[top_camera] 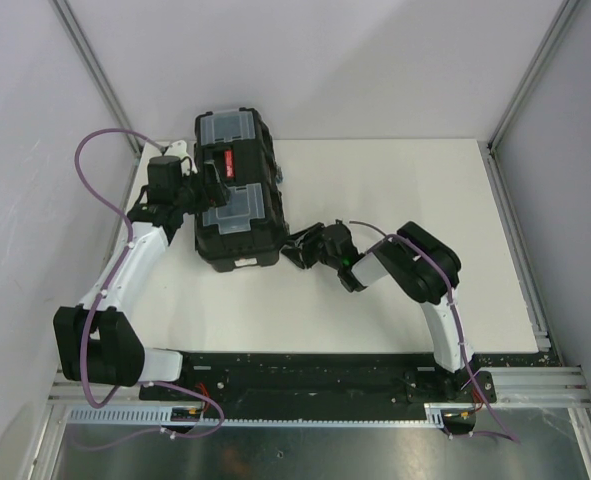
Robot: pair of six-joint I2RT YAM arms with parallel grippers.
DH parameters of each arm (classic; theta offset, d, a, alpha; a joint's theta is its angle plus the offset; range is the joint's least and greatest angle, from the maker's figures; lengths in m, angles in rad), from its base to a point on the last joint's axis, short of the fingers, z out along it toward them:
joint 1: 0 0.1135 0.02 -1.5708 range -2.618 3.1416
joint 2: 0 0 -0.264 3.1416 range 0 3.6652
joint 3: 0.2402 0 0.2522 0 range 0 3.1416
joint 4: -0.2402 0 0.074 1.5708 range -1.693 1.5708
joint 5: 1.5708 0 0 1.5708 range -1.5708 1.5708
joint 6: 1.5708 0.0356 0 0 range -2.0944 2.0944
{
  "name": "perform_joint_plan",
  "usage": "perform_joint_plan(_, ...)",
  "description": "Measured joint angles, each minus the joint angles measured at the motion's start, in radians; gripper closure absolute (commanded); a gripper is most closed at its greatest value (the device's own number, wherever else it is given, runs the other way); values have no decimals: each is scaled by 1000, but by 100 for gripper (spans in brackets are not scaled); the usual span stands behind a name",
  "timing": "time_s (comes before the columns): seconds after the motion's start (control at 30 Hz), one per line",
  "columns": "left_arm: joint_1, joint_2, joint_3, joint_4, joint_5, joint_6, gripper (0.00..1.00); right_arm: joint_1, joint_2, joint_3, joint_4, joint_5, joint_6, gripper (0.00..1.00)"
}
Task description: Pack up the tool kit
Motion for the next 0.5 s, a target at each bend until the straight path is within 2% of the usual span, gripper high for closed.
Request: perform_joint_plan(0.5, -2, 1, 0, 5, -8, 3, 5, -12, -35, -71, 69, 84, 53, 44)
